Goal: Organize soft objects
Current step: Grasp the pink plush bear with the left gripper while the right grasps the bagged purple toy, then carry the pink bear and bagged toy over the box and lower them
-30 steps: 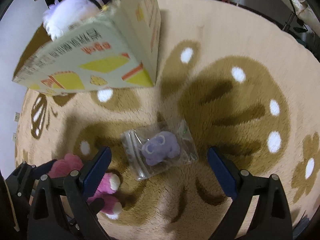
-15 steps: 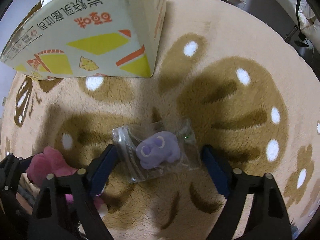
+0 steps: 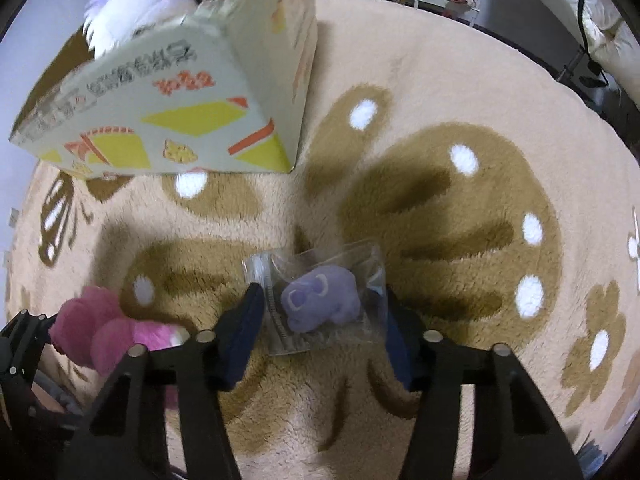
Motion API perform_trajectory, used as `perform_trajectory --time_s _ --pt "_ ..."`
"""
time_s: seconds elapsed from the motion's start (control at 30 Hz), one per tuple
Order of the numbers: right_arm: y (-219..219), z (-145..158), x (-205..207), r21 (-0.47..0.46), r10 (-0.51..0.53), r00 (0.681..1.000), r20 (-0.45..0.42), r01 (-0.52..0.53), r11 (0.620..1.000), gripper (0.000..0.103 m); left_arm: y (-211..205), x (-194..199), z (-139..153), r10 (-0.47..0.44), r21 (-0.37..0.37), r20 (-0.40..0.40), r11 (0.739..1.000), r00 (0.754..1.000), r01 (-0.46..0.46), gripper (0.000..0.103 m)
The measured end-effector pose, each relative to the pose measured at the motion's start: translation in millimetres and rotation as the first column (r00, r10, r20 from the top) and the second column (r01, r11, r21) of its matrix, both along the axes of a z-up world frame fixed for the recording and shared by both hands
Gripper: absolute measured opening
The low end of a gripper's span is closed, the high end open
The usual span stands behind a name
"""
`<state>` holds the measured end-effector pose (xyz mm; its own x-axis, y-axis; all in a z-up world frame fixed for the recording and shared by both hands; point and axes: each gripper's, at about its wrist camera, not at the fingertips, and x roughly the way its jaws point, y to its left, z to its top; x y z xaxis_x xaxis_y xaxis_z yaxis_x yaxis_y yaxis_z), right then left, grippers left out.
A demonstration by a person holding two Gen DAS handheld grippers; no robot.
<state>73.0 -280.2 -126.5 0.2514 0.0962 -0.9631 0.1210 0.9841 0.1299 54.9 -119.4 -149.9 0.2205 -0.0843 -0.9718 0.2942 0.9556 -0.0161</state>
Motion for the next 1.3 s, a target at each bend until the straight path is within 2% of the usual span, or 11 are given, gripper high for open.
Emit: perform_trajectory --time_s 0.1,0.17,0.23,0.27,0.37,0.53,0.67,0.9,1.0,1.1,1.3 --pt "-3.2 3.4 -0.6 0.013 -0.012 1.0 0.006 0.012 1.0 0.044 4.7 1.0 4.6 0.018 0.01 0.029 1.0 0.999 -0.018 0.091" --pt "-12.1 8.3 0.6 0.039 -0.014 0.999 0.034 0.012 0.999 0.031 6.8 0.8 9.2 0.023 0.012 0.053 1.0 0.998 -0.024 0.091" --pt "-11.7 20.1 -1.1 0.066 -0.011 0.997 0.076 0.006 0.998 0.024 10.9 1.4 13.6 0.029 0.006 0.077 1.0 0.997 -0.03 0.091" --pt "-11.1 25.5 -2.8 0.075 -0.005 0.995 0.096 -0.002 0.997 0.015 12.8 0.5 18.3 0.034 0.004 0.101 0.999 0.994 -0.035 0.091" --pt "-2.7 43.9 -10.6 0.095 0.022 0.987 0.161 -0.037 0.995 0.009 18.3 -2.1 29.9 0.052 0.001 0.16 0.999 0.986 -0.053 0.091" --pt "8.8 50.9 -15.7 0.063 0.073 0.975 0.21 -0.088 0.994 0.008 31.9 -8.8 53.7 0.094 -0.005 0.268 0.995 0.959 -0.096 0.091" --pt "14.0 54.9 -19.3 0.055 0.077 0.962 0.261 -0.094 0.994 0.008 33.6 -9.0 78.3 0.111 0.006 0.363 0.993 0.925 -0.121 0.091" --pt "17.7 87.4 -29.4 0.057 0.064 0.881 0.469 -0.103 0.993 0.007 35.3 -15.5 101.6 0.103 0.018 0.506 0.991 0.857 -0.13 0.091" --pt "17.0 98.6 -32.6 0.057 0.056 0.848 0.526 -0.1 0.993 0.007 37.1 -16.1 114.7 0.089 0.015 0.571 0.993 0.816 -0.119 0.091" --pt "17.8 107.9 -34.6 0.056 0.053 0.821 0.568 -0.103 0.993 0.007 40.5 -16.0 125.7 0.088 0.0 0.613 0.994 0.786 -0.111 0.091" --pt "20.4 120.7 -37.4 0.057 0.058 0.794 0.605 -0.116 0.992 0.007 46.7 -13.5 143.6 0.094 -0.023 0.662 0.994 0.744 -0.105 0.091"
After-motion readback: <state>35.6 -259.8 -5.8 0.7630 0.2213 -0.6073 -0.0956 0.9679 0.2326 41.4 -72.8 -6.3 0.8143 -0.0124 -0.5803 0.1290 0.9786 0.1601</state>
